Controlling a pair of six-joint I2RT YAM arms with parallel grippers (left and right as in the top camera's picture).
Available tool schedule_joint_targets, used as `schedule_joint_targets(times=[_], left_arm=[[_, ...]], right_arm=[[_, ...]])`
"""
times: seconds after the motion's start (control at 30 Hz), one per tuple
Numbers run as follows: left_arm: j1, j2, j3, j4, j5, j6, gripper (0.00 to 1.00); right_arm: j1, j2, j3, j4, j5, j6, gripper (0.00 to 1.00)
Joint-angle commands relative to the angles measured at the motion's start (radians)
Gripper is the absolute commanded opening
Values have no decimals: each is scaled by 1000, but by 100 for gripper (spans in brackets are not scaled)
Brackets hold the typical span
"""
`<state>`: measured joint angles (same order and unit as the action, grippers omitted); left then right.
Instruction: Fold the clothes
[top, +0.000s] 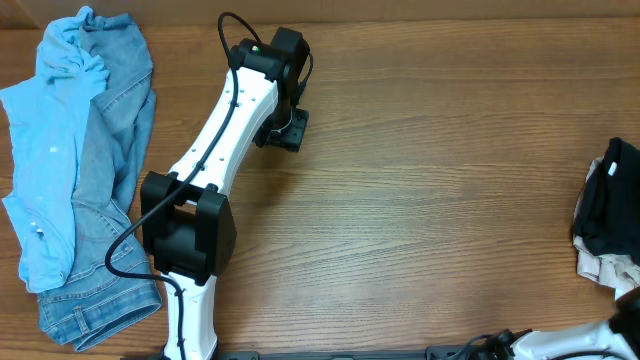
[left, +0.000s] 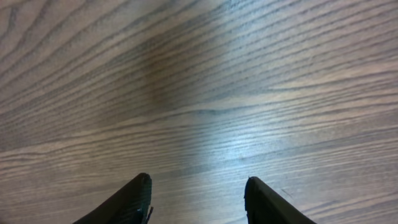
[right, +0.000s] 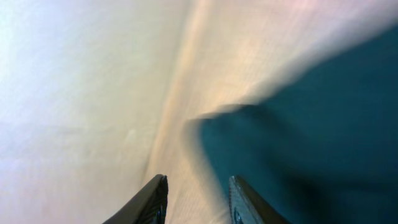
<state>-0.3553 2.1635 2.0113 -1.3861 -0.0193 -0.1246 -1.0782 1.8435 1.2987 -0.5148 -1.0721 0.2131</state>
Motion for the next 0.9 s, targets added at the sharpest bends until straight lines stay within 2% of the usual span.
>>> schedule_joint_targets(times=[0.0, 0.1, 0.13, 0.23, 0.27, 0.3, 0.33, 0.4, 0.43, 0.5, 0.63, 0.73, 0.87], left_arm=[[14, -28, 13, 13, 4, -3, 51], [35, -70, 13, 47, -10, -61, 52], [52, -100, 13, 69, -10, -90, 53], [91, -171, 13, 98, 13, -116, 58], [111, -200, 13, 94, 19, -116, 63], [128, -219, 13, 82, 18, -115, 86], [148, -234, 13, 68, 11, -116, 100], [183, -238, 13, 40, 10, -118, 100], [204, -234, 13, 23, 12, -156, 100], [251, -233, 13, -6, 21, -250, 100], [294, -246, 13, -24, 58, -132, 100], [289, -293, 8, -65, 54, -161, 100], [250, -536, -180, 11, -8, -160, 100]], right_arm=[[153, -245, 100, -10, -43, -5, 38], [378, -395, 108, -52, 18, -32, 43], [468, -425, 108, -97, 78, -71, 49], [714, -444, 108, -213, 299, -160, 53], [806, -441, 108, -245, 412, -179, 57], [899, -439, 108, -271, 533, -200, 61], [1014, -439, 108, -288, 695, -219, 67], [1122, -436, 108, -298, 821, -243, 78], [1170, -431, 108, -306, 865, -268, 81], [1233, -404, 108, -354, 916, -296, 85], [1251, -375, 108, -425, 923, -257, 86], [1251, -421, 108, -480, 961, -203, 87], [1251, -550, 108, -532, 1005, -174, 89]])
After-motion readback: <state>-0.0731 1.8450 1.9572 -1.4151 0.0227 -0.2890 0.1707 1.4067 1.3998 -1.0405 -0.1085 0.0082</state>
